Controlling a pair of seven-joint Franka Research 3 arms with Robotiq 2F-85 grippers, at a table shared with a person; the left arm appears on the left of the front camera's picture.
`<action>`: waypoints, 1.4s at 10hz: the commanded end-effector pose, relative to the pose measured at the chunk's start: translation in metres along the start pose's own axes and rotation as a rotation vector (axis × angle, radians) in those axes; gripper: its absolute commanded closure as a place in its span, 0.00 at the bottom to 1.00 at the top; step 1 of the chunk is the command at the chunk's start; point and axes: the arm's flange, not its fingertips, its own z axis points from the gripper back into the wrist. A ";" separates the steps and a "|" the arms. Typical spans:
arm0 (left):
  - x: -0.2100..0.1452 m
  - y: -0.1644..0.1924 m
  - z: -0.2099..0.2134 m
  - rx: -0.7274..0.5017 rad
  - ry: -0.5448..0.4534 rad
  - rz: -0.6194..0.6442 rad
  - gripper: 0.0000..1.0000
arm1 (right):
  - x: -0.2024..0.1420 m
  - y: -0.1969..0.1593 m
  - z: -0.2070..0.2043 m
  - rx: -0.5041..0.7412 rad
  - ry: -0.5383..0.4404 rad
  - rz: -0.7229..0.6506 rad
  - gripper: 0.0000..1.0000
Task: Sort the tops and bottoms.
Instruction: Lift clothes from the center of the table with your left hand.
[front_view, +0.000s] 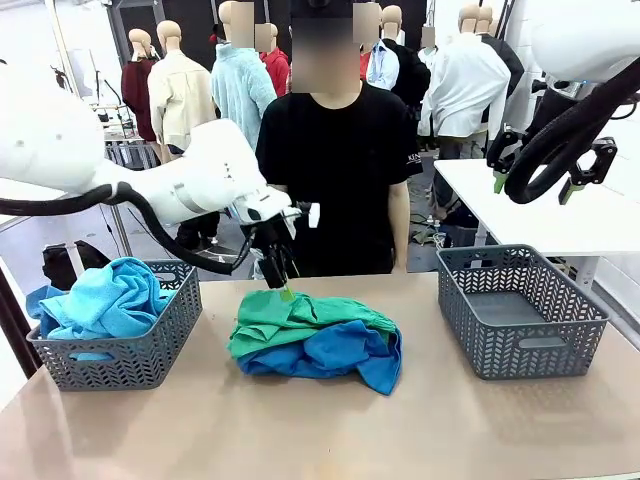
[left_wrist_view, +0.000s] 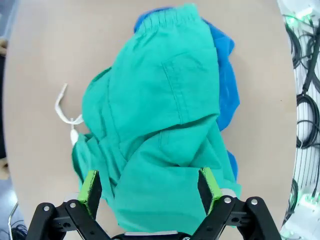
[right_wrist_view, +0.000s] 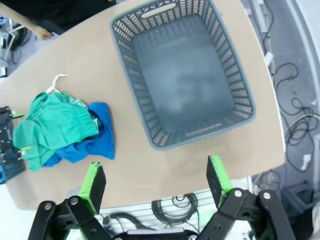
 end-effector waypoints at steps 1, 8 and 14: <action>0.007 0.003 -0.013 -0.087 0.055 -0.005 0.00 | 0.000 -0.001 0.000 0.014 0.015 0.012 0.00; -0.004 0.001 -0.046 -0.149 0.042 -0.027 0.00 | 0.000 -0.001 0.000 0.014 0.015 0.012 0.00; -0.002 -0.005 -0.041 -0.165 0.015 -0.048 1.00 | 0.000 -0.001 0.000 0.014 0.015 0.012 0.00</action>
